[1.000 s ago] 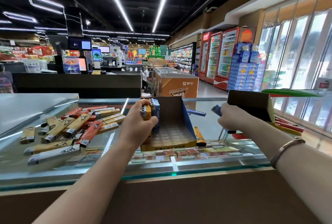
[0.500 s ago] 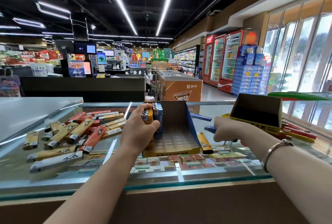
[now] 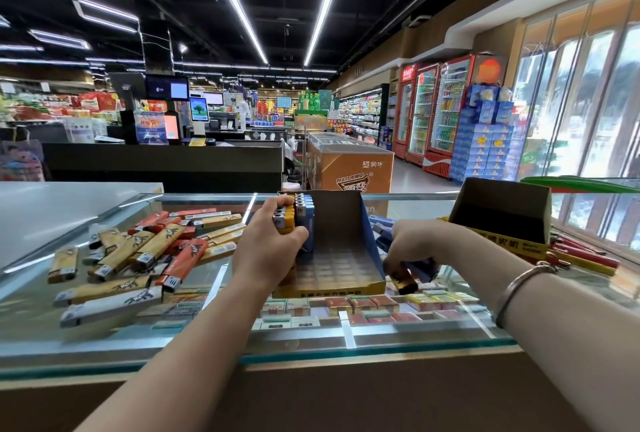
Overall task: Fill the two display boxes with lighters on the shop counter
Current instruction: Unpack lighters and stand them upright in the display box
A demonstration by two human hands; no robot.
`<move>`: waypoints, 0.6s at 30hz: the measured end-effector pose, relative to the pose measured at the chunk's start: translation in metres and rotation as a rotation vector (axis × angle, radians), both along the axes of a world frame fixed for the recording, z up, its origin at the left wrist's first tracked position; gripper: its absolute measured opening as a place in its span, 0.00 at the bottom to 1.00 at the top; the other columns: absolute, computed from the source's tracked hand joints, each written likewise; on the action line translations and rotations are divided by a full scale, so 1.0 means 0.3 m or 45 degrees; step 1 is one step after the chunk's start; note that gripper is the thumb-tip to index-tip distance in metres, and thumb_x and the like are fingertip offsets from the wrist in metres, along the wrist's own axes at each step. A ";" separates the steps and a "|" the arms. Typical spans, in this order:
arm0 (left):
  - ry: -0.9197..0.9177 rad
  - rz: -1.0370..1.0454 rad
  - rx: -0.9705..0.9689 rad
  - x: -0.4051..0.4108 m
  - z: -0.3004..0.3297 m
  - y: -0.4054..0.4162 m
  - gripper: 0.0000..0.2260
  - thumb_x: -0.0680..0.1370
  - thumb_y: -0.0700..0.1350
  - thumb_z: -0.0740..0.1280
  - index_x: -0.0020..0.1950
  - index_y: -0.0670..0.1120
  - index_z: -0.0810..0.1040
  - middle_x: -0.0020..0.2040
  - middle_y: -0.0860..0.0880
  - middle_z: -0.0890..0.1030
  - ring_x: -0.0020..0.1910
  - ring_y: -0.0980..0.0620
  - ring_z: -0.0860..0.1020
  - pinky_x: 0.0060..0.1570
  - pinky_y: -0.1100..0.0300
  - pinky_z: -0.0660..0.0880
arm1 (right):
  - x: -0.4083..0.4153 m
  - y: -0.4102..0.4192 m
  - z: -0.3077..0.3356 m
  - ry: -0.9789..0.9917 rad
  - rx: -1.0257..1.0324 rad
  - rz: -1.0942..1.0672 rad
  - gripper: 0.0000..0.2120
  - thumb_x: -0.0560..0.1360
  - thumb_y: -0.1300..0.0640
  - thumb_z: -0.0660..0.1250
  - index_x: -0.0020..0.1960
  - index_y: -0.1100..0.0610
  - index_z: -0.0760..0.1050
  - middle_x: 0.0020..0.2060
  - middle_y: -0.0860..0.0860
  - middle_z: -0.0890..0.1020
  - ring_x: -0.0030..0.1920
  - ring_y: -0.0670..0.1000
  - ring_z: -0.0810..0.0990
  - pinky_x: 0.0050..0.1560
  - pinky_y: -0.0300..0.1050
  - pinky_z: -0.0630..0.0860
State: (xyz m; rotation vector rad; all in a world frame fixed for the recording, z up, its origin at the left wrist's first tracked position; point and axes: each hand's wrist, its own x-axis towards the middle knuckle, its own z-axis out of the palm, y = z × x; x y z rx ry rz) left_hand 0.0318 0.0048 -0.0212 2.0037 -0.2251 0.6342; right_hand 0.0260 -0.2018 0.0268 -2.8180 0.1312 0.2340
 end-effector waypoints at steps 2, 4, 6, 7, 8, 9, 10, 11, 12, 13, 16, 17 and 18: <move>0.034 -0.031 -0.014 -0.002 0.004 -0.002 0.20 0.73 0.45 0.67 0.64 0.56 0.67 0.53 0.47 0.74 0.47 0.48 0.74 0.44 0.51 0.76 | 0.012 0.007 -0.011 -0.059 -0.023 -0.035 0.12 0.66 0.55 0.75 0.40 0.57 0.73 0.36 0.53 0.77 0.40 0.53 0.78 0.39 0.43 0.76; 0.066 -0.054 -0.009 0.003 0.008 -0.001 0.20 0.73 0.45 0.68 0.63 0.56 0.67 0.55 0.48 0.72 0.48 0.49 0.73 0.47 0.49 0.76 | 0.039 0.006 -0.028 -0.161 0.076 -0.112 0.11 0.66 0.60 0.74 0.43 0.57 0.72 0.38 0.55 0.77 0.44 0.55 0.79 0.45 0.47 0.78; 0.076 -0.050 0.044 0.018 0.014 -0.002 0.21 0.72 0.46 0.69 0.62 0.56 0.66 0.56 0.50 0.69 0.47 0.52 0.72 0.49 0.48 0.76 | 0.083 -0.004 -0.043 -0.300 0.231 -0.180 0.16 0.66 0.63 0.72 0.49 0.57 0.70 0.42 0.56 0.76 0.46 0.57 0.77 0.48 0.51 0.78; 0.078 -0.051 0.079 0.026 0.018 -0.003 0.21 0.72 0.47 0.69 0.62 0.56 0.66 0.56 0.51 0.68 0.46 0.54 0.71 0.48 0.49 0.76 | 0.108 -0.006 -0.046 -0.382 0.343 -0.199 0.18 0.66 0.64 0.72 0.51 0.57 0.68 0.43 0.56 0.75 0.47 0.56 0.76 0.49 0.52 0.77; 0.084 -0.063 0.107 0.037 0.022 -0.002 0.22 0.71 0.48 0.70 0.62 0.56 0.65 0.56 0.51 0.67 0.46 0.55 0.71 0.48 0.50 0.76 | 0.129 -0.005 -0.044 -0.485 0.475 -0.208 0.18 0.67 0.64 0.71 0.51 0.56 0.66 0.44 0.56 0.74 0.47 0.56 0.75 0.49 0.53 0.77; 0.095 -0.081 0.125 0.049 0.027 -0.001 0.22 0.71 0.49 0.70 0.61 0.56 0.65 0.56 0.51 0.67 0.46 0.55 0.71 0.48 0.50 0.76 | 0.148 -0.001 -0.038 -0.619 0.610 -0.208 0.18 0.67 0.65 0.70 0.51 0.55 0.66 0.45 0.56 0.75 0.46 0.56 0.75 0.49 0.54 0.76; 0.110 -0.102 0.135 0.063 0.033 -0.001 0.23 0.70 0.50 0.71 0.61 0.56 0.65 0.56 0.51 0.67 0.47 0.54 0.71 0.49 0.49 0.76 | 0.164 0.007 -0.029 -0.783 0.733 -0.204 0.17 0.68 0.64 0.70 0.51 0.56 0.67 0.46 0.56 0.76 0.47 0.56 0.76 0.50 0.54 0.76; 0.121 -0.124 0.140 0.077 0.037 -0.002 0.22 0.70 0.51 0.72 0.60 0.56 0.66 0.55 0.51 0.68 0.47 0.55 0.71 0.48 0.50 0.76 | 0.177 0.016 -0.018 -0.964 0.837 -0.202 0.16 0.68 0.64 0.71 0.52 0.56 0.69 0.46 0.55 0.78 0.47 0.57 0.77 0.51 0.55 0.76; 0.124 -0.143 0.145 0.091 0.040 -0.003 0.22 0.69 0.52 0.72 0.58 0.57 0.66 0.55 0.51 0.68 0.47 0.56 0.71 0.47 0.53 0.76 | 0.185 0.029 -0.007 -1.131 0.912 -0.209 0.15 0.69 0.63 0.71 0.52 0.57 0.70 0.46 0.55 0.79 0.47 0.57 0.78 0.50 0.54 0.77; 0.119 -0.159 0.152 0.106 0.040 -0.005 0.22 0.69 0.53 0.73 0.57 0.57 0.66 0.54 0.51 0.68 0.46 0.57 0.71 0.44 0.57 0.75 | 0.191 0.044 0.006 -1.252 0.973 -0.226 0.13 0.69 0.62 0.72 0.51 0.57 0.72 0.44 0.54 0.79 0.46 0.57 0.79 0.48 0.54 0.78; 0.116 -0.186 0.172 0.153 0.042 -0.015 0.22 0.68 0.55 0.73 0.55 0.59 0.65 0.53 0.53 0.67 0.45 0.59 0.71 0.41 0.62 0.73 | 0.201 0.092 0.038 -1.178 1.345 -0.136 0.09 0.70 0.61 0.72 0.45 0.55 0.73 0.42 0.56 0.80 0.41 0.57 0.82 0.37 0.55 0.81; 0.129 -0.195 0.177 0.167 0.044 -0.019 0.22 0.68 0.56 0.73 0.55 0.59 0.65 0.53 0.54 0.66 0.45 0.59 0.70 0.41 0.61 0.73 | 0.204 0.109 0.044 -1.041 1.504 -0.052 0.08 0.70 0.62 0.72 0.44 0.56 0.73 0.40 0.57 0.80 0.39 0.56 0.82 0.37 0.56 0.81; 0.140 -0.207 0.184 0.180 0.048 -0.021 0.22 0.68 0.58 0.72 0.54 0.59 0.65 0.52 0.54 0.65 0.46 0.59 0.70 0.41 0.62 0.72 | 0.208 0.123 0.044 -0.893 1.619 0.032 0.07 0.70 0.63 0.72 0.45 0.58 0.74 0.40 0.59 0.81 0.38 0.56 0.83 0.39 0.57 0.81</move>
